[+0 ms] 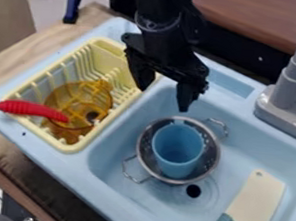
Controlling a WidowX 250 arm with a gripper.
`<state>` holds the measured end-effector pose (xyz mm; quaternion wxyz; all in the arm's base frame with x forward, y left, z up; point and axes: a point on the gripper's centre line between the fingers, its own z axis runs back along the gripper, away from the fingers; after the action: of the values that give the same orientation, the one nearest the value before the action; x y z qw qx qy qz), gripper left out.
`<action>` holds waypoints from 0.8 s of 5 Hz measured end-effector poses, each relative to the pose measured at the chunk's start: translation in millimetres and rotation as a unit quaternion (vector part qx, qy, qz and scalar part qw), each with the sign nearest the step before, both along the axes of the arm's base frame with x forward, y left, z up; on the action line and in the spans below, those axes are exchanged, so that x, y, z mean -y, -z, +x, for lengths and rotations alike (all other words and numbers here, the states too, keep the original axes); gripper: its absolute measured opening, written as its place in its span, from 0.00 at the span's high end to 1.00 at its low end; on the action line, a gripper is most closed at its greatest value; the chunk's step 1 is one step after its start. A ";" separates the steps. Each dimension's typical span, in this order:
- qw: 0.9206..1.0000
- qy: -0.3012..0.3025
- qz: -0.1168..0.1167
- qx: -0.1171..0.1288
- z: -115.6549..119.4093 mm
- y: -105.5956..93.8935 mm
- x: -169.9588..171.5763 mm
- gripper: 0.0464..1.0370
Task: Move the blue cup into the silver pot
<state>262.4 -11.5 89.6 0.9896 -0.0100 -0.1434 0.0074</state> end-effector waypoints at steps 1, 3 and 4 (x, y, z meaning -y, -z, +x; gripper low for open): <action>0.998 -0.047 -0.001 0.043 10.9 -5.7 -6.5 0.04; 0.995 -0.091 0.009 0.045 26.9 -11.9 -20.6 0.04; 0.995 -0.092 0.002 0.032 27.3 -17.2 -26.5 0.04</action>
<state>289.7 15.0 106.8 0.9797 0.0053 -0.1749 0.0976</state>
